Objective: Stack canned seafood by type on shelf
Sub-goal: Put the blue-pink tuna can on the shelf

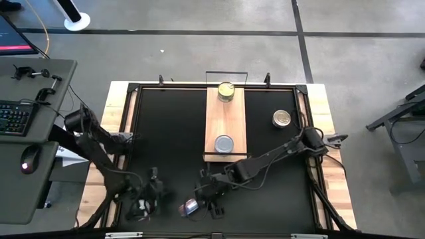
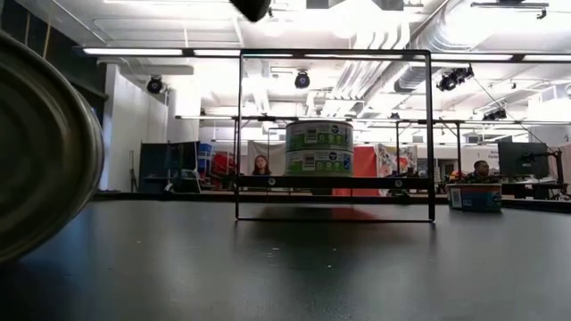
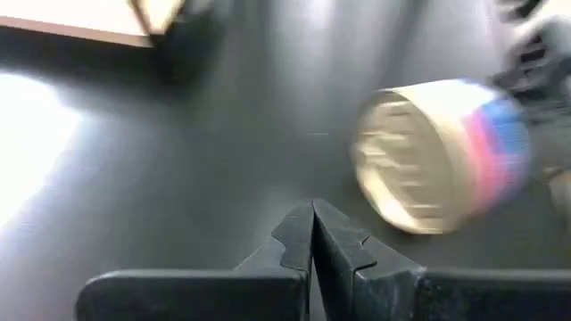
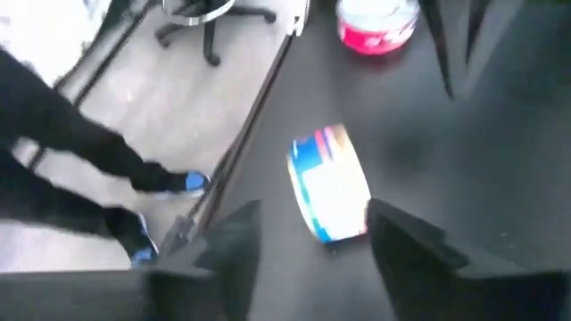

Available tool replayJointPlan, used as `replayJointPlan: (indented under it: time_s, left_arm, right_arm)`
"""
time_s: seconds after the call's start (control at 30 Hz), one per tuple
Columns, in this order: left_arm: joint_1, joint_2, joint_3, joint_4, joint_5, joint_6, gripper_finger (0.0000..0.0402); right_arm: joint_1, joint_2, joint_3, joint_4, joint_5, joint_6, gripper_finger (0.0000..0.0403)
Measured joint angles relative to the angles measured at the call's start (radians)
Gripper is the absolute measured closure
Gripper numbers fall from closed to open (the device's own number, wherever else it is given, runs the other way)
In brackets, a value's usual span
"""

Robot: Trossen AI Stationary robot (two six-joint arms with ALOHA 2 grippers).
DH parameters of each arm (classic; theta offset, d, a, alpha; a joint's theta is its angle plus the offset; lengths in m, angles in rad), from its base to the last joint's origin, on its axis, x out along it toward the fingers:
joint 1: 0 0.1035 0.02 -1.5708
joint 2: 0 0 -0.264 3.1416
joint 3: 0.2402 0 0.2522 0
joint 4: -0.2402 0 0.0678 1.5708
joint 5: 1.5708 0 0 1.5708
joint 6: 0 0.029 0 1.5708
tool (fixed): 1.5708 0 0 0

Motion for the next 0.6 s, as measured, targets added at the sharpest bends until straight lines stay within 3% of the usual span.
replayJointPlan:
  time_s: [0.13,0.23,0.6]
  left_arm:
    - [-0.049,0.044,0.035,0.047,0.005,-0.052,0.0402]
    - [-0.062,0.093,0.079,0.035,0.008,-0.085,0.0402]
    - [-0.047,0.206,0.146,0.031,0.017,-0.189,0.0401]
  right_arm:
    - [0.0,0.05,0.0,0.038,-0.005,-0.02,0.013]
    - [-0.002,0.087,-0.001,0.072,-0.006,-0.068,0.0104]
    - [-0.011,0.156,-0.001,0.135,0.023,-0.23,0.0096]
